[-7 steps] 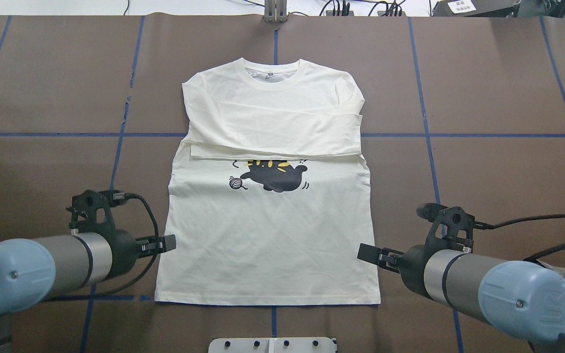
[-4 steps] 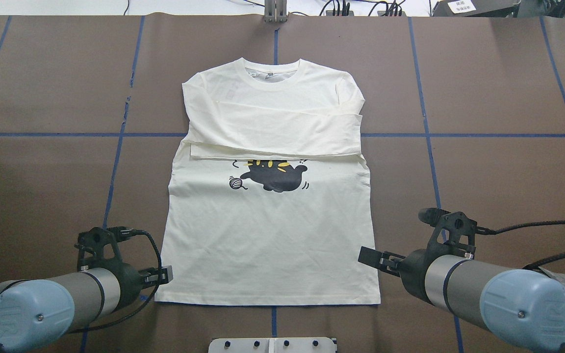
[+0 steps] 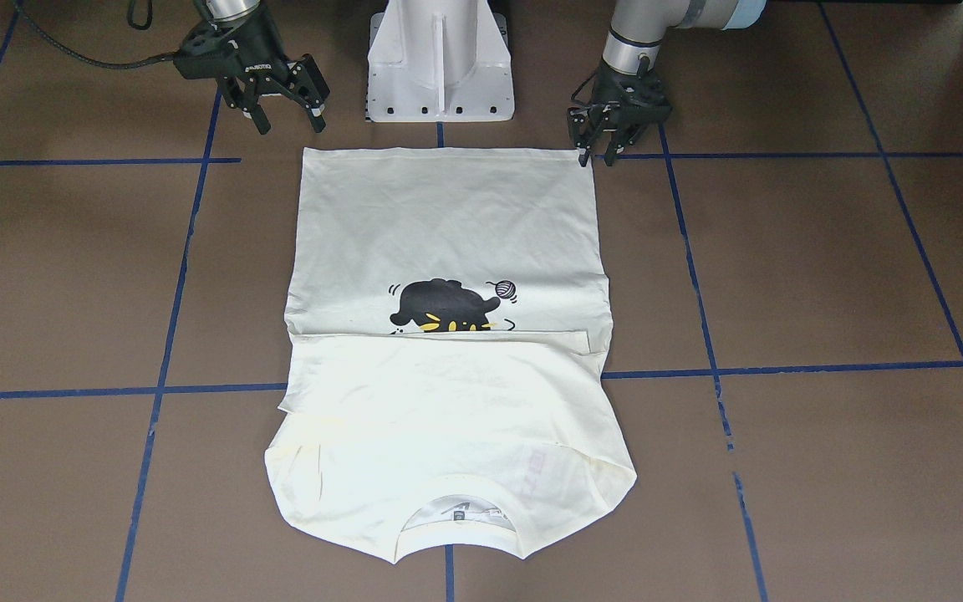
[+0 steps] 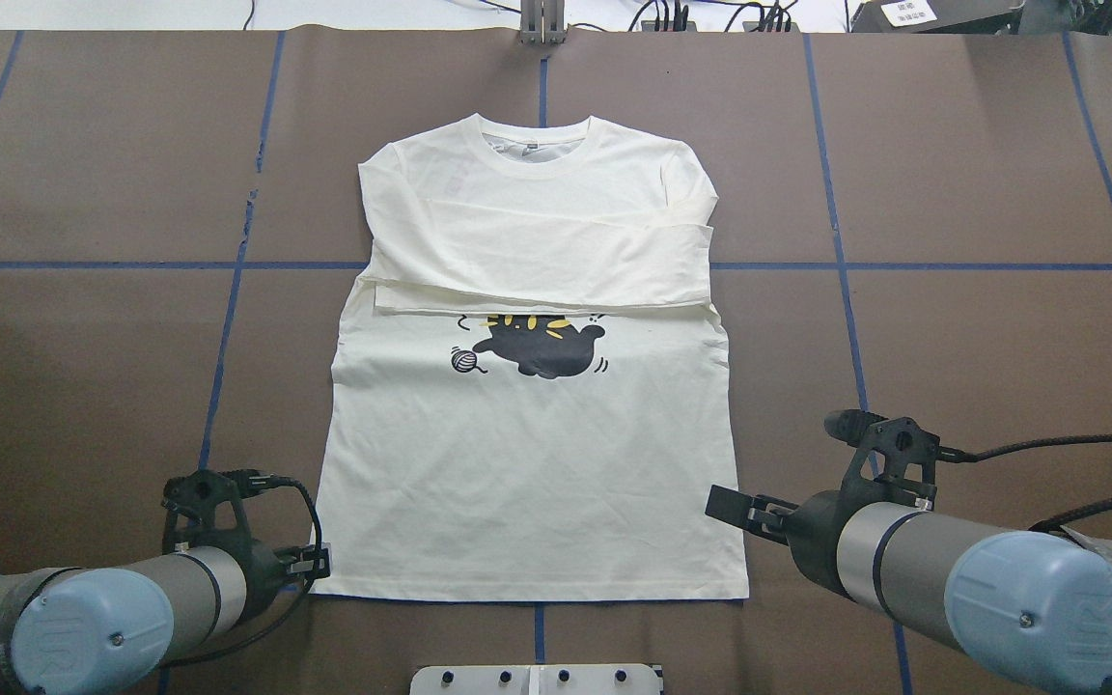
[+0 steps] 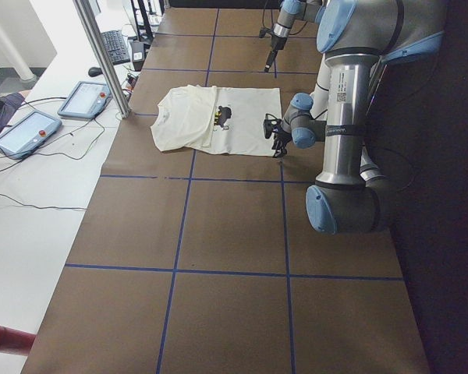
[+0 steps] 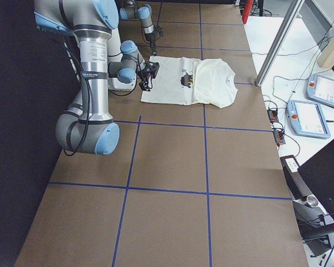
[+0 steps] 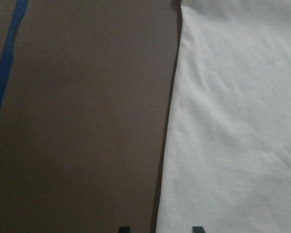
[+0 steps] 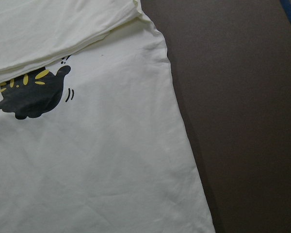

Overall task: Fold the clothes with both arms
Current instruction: 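Align both grippers on the hem corners and grasp the hem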

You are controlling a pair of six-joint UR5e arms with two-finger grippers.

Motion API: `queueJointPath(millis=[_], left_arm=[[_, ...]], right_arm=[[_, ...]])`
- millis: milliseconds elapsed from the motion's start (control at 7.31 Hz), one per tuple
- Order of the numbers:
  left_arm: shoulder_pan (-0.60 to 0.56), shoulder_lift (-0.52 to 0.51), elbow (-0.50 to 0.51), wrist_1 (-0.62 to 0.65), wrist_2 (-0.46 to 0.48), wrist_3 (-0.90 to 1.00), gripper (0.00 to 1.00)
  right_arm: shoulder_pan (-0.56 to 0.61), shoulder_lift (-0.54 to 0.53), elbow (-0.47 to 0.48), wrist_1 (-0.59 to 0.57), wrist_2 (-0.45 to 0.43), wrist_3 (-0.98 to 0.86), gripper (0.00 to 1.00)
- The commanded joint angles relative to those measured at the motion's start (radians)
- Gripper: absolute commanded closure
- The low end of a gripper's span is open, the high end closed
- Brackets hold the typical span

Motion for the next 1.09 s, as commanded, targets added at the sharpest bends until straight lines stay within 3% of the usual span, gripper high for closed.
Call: queueJointPath(millis=[0, 547, 957], left_arm=[[0.028, -0.007, 0.014, 0.000, 0.000, 0.000, 0.49], [0.037, -0.007, 0.014, 0.000, 0.000, 0.000, 0.74], [0.048, -0.009, 0.014, 0.000, 0.000, 0.000, 0.75]], right_arm=[[0.000, 0.000, 0.000, 0.000, 0.000, 0.000, 0.00], [0.000, -0.002, -0.001, -0.002, 0.000, 0.000, 0.00], [0.001, -0.005, -0.001, -0.002, 0.000, 0.002, 0.00]])
